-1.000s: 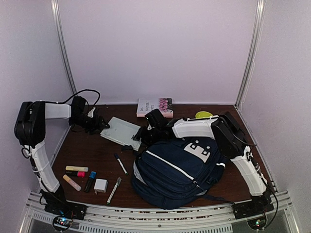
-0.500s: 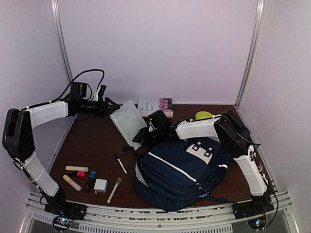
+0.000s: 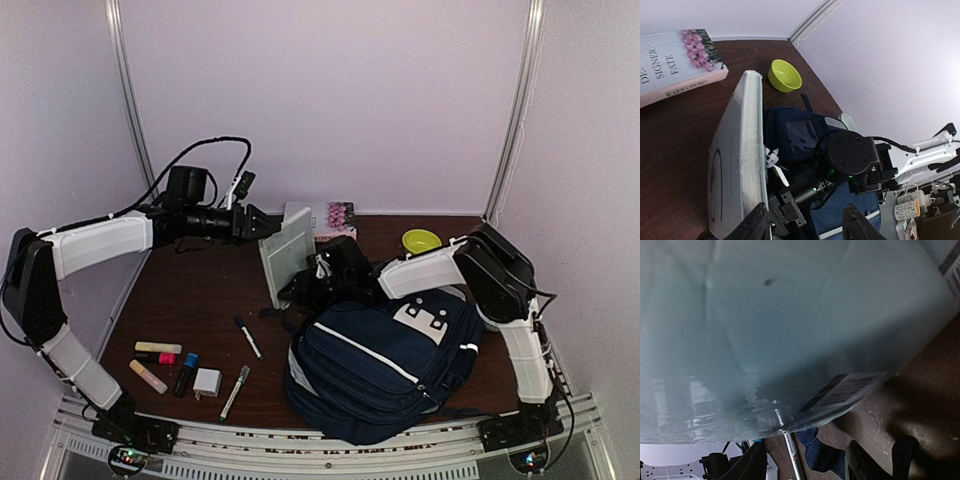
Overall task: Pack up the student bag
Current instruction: Turn over the book at the center of the board.
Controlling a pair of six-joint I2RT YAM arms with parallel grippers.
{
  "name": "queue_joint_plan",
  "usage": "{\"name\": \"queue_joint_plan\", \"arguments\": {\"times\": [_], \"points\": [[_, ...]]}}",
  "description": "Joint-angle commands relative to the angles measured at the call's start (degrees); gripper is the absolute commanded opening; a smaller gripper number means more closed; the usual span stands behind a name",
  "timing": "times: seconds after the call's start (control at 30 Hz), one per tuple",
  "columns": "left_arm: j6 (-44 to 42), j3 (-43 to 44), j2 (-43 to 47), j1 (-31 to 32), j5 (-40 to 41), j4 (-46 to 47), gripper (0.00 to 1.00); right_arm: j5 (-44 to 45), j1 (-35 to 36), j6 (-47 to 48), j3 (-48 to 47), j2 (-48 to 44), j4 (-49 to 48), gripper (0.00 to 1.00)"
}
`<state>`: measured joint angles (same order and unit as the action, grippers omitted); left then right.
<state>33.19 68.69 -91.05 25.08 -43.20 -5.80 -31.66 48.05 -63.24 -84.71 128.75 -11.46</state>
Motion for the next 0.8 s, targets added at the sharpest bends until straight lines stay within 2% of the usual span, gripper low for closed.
{"name": "queue_joint_plan", "arguments": {"times": [0.0, 0.5, 0.77], "points": [[1.2, -2.4, -2.5, 3.8, 3.0, -8.0, 0.52, -1.1, -0.3, 3.0, 5.1, -5.6, 3.6, 0.54], [4.7, -4.1, -5.9, 6.7, 5.7, -3.4, 0.49, 6.9, -1.1, 8.9, 16.2, -26.6, 14.4, 0.54], [5.1, -3.4, -7.1, 6.7, 5.9, -3.0, 0.49, 8.2, -1.4, 8.3, 16.4, -32.9, 11.7, 0.54]]}}
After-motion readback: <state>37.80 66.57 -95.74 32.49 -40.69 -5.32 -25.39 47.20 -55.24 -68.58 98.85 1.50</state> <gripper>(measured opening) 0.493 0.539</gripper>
